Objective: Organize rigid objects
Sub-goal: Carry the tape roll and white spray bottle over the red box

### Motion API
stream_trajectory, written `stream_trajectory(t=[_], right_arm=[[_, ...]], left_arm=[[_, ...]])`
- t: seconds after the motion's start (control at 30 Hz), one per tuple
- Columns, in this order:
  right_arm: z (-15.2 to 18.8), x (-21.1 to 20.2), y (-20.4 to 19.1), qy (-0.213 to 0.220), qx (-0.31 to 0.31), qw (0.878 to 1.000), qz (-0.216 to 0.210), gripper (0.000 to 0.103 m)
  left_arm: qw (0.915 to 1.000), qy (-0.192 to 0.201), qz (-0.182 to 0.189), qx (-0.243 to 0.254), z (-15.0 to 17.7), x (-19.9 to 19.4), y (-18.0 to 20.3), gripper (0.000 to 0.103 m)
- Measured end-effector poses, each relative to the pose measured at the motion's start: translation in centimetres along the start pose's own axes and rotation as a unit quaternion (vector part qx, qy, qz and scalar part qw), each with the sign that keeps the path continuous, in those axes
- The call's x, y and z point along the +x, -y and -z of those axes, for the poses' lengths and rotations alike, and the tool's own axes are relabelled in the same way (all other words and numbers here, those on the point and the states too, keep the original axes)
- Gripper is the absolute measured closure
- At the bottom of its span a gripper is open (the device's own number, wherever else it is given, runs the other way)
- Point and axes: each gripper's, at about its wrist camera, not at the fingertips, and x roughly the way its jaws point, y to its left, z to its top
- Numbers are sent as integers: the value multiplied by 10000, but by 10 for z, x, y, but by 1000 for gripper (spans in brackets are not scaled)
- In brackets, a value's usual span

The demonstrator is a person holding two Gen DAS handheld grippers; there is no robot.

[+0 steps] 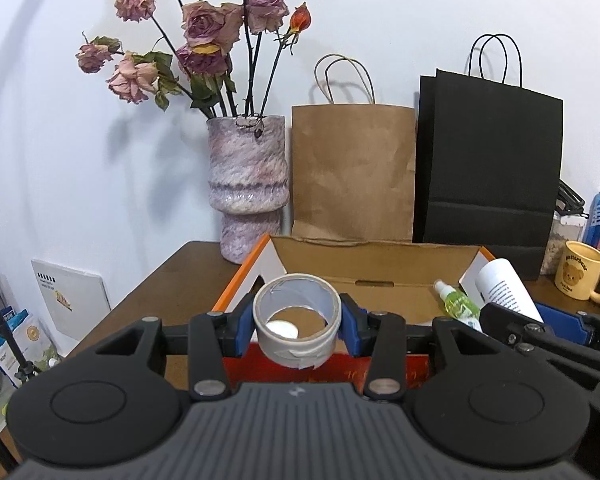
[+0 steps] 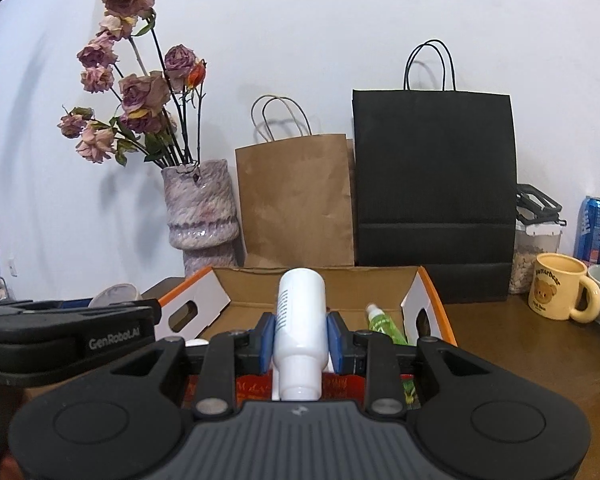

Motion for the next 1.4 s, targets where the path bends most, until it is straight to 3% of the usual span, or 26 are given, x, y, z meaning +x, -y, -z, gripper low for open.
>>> stream_trajectory(t=[0.57, 1.4], right_arm=[[-18, 58, 11, 66, -136, 9999, -61, 76], [-19, 121, 26, -240, -311, 9992, -7, 76]], left_arm=[[10000, -4, -48, -48, -19, 52, 10, 59], [9993, -219, -242, 157, -28, 125, 13, 59]])
